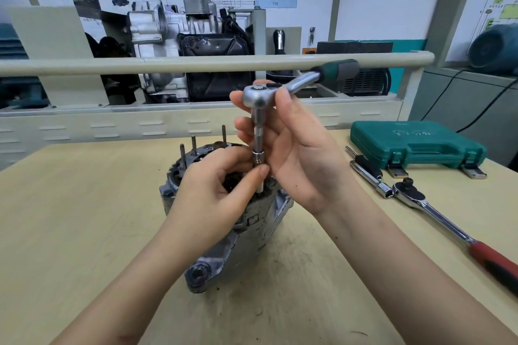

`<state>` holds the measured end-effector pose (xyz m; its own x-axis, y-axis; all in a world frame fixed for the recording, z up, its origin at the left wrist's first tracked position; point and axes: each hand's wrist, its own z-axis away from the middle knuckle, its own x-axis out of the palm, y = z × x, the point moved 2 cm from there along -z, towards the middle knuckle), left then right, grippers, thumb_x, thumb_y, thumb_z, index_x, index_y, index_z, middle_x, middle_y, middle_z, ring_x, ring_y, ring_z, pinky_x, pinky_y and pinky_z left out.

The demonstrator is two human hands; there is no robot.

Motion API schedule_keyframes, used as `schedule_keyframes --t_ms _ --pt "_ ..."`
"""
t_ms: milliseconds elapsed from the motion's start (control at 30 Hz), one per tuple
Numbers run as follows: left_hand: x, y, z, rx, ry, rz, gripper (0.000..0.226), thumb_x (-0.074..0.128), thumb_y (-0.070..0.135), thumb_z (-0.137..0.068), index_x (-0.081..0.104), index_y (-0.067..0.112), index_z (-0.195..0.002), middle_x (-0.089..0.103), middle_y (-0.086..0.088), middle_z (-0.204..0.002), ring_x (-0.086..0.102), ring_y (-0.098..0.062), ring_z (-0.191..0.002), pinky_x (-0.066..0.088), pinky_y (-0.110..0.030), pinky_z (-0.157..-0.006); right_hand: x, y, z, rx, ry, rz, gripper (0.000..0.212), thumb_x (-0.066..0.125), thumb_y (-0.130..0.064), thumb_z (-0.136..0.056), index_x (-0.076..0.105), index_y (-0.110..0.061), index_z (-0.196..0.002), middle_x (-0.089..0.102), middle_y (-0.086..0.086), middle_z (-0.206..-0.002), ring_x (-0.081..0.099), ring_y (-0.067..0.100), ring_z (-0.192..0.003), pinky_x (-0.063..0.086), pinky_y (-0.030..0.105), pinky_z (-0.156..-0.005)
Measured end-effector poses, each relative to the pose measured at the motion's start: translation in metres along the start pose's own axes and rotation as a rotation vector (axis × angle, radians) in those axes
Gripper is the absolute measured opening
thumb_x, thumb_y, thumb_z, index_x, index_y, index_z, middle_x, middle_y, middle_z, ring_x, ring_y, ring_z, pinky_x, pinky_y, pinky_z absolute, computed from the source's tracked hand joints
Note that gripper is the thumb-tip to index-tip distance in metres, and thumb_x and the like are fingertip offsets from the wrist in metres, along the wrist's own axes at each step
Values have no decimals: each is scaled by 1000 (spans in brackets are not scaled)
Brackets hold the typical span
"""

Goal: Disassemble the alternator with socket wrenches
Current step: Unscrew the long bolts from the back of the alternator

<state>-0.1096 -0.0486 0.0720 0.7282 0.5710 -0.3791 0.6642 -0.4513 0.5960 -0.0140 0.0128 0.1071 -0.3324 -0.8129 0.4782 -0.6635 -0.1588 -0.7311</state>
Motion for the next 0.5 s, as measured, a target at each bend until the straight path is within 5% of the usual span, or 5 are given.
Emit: schedule_keyframes --t_ms 267,500 --pt "1 5 2 19 79 -37 16 63 22 -75 54 35 -76 62 10 -71 58 10 -68 38 -1 -63 -1 4 1 -58 48 -67 24 66 -18 -64 58 -15 -87 69 4 -82 66 17 -65 55 27 -63" --pt "5 3 4 26 69 -109 8 60 24 -78 57 31 -82 59 15 -75 57 -4 -75 46 -19 -69 -2 3 -4 59 100 -17 37 36 -41 -88 60 -13 -88 71 -5 -76 60 4 -56 51 18 -59"
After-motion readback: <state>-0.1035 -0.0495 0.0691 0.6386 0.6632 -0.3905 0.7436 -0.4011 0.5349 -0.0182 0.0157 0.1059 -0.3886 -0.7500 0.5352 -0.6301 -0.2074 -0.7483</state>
